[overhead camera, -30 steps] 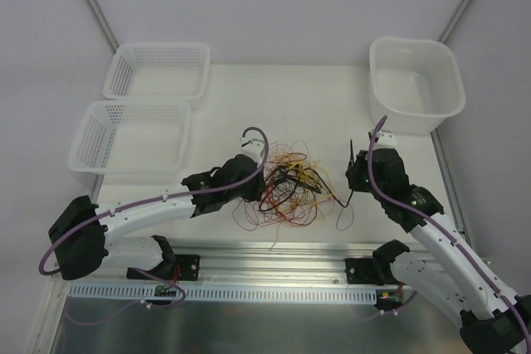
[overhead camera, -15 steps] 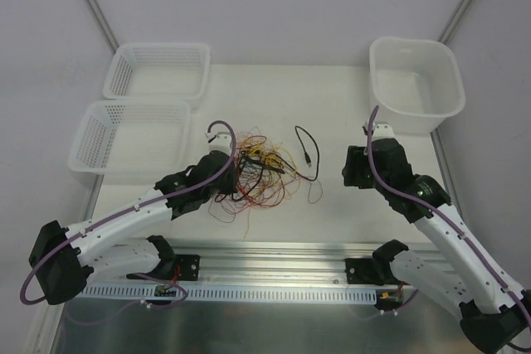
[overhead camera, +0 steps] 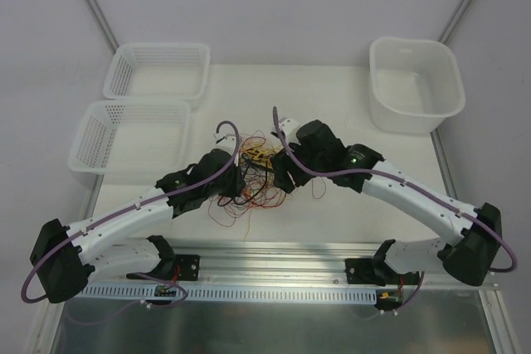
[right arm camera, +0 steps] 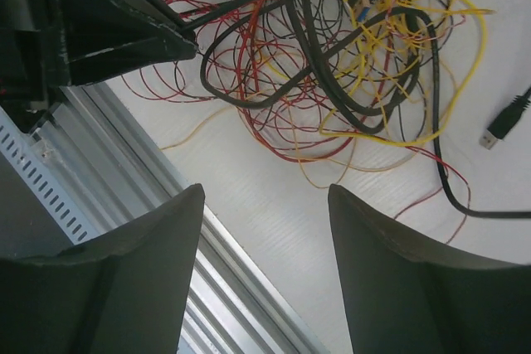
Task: Untangle the cables
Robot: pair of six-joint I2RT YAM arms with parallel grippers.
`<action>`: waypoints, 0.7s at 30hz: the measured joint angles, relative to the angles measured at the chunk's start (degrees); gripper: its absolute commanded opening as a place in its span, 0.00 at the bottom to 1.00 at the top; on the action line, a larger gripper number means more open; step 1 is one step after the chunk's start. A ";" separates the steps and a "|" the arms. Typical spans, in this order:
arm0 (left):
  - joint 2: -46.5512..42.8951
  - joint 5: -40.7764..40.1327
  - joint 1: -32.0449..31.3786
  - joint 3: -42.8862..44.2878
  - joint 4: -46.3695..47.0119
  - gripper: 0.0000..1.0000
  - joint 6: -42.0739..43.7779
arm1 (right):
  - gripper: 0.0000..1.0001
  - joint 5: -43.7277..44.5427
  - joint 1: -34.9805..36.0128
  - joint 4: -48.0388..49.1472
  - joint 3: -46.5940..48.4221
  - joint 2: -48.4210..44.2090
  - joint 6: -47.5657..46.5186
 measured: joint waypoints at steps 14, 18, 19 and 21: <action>-3.91 0.98 0.02 -1.79 0.04 0.00 -0.04 | 0.62 -2.27 0.20 7.28 6.78 19.82 -5.42; -4.28 0.96 0.02 -2.51 0.02 0.00 -0.07 | 0.57 -2.21 0.20 9.07 8.33 23.65 -6.05; -4.31 0.96 0.02 -2.64 0.00 0.00 -0.07 | 0.54 -2.16 0.20 9.38 8.52 24.59 -6.19; -4.39 0.96 0.02 -2.82 0.04 0.00 -0.07 | 0.43 -1.86 0.20 9.84 8.61 26.05 -6.34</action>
